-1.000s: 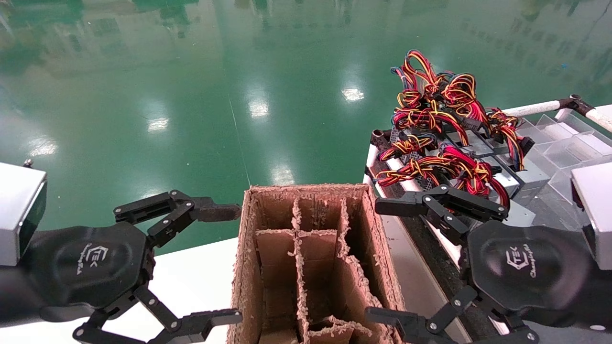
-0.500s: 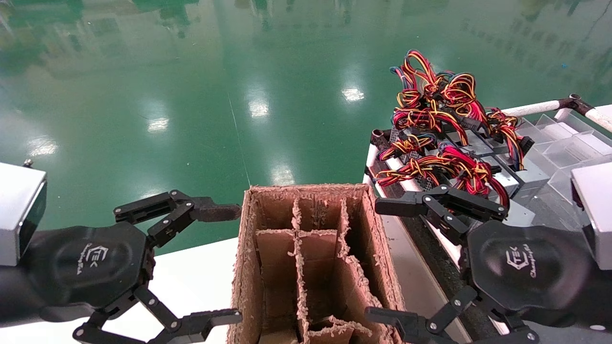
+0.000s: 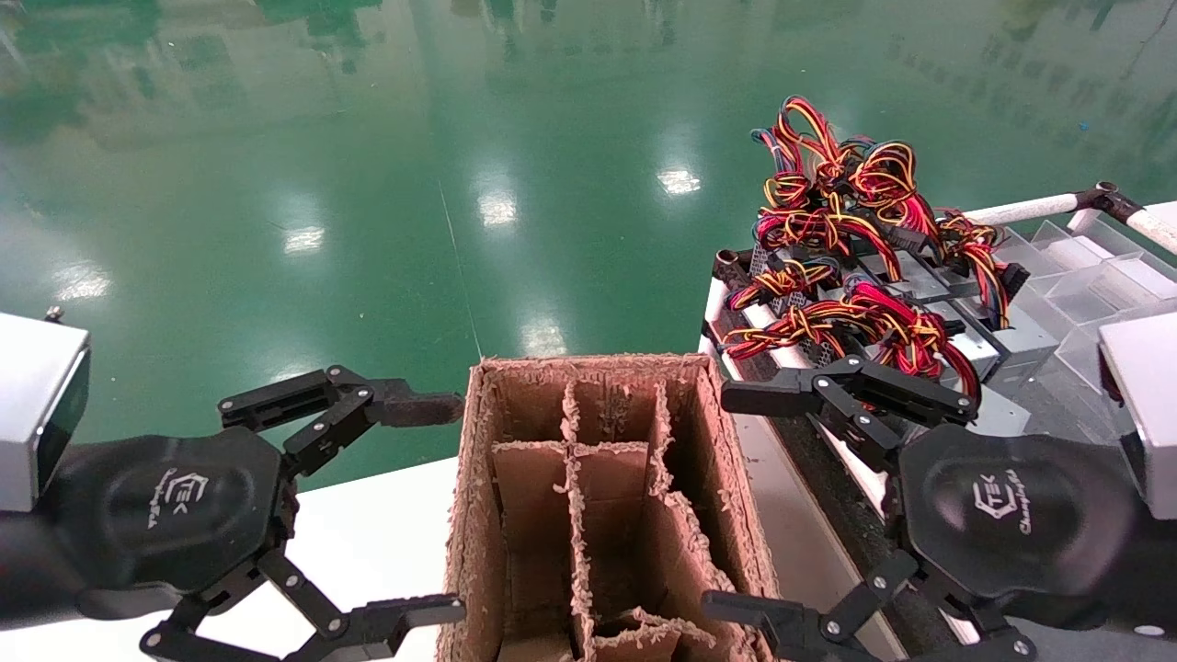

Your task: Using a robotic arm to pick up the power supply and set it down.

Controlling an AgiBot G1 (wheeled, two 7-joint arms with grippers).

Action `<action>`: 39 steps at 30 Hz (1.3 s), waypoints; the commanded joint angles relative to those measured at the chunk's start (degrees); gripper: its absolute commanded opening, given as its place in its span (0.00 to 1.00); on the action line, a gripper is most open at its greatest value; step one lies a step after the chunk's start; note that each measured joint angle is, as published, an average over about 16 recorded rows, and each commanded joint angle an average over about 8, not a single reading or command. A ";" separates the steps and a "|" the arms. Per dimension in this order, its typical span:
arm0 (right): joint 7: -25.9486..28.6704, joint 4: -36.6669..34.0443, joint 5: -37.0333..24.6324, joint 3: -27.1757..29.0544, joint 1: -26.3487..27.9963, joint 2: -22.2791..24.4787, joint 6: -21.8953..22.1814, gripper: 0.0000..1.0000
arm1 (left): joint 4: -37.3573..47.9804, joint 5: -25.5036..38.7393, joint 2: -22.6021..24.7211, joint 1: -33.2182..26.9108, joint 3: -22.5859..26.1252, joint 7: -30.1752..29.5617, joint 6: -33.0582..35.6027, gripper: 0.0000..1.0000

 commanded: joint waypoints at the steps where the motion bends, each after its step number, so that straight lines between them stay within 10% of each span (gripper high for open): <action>1: 0.00 0.00 0.00 0.00 0.00 0.00 0.00 1.00 | 0.00 0.00 0.00 0.00 0.00 0.00 0.00 1.00; 39: 0.00 0.01 0.00 0.00 0.00 0.00 0.00 1.00 | 0.00 0.00 0.00 0.00 0.00 0.00 0.00 1.00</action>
